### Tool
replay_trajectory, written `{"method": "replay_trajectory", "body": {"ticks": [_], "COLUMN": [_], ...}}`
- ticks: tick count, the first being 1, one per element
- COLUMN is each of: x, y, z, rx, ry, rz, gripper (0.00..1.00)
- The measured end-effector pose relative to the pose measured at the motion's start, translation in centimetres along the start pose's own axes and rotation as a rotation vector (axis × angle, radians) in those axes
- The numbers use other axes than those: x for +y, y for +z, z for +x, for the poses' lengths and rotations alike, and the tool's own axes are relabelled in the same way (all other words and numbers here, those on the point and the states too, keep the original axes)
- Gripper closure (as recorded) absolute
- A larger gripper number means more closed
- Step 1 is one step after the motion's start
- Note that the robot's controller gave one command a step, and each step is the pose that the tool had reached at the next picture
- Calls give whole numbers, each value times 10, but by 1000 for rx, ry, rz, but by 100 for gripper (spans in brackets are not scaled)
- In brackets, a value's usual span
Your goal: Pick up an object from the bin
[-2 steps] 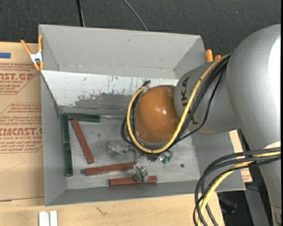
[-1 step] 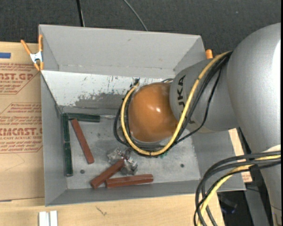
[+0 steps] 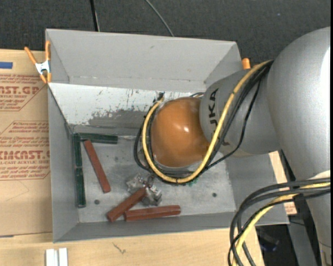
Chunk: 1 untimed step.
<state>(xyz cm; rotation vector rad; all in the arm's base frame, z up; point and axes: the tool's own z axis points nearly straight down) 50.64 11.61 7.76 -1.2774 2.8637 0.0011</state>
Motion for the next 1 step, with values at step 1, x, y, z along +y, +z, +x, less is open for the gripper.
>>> {"method": "replay_trajectory", "body": {"ticks": [1], "x": [-15], "y": [-123], "z": [-16], "rx": [3], "ry": [29], "rz": [-2], "gripper": [100]}}
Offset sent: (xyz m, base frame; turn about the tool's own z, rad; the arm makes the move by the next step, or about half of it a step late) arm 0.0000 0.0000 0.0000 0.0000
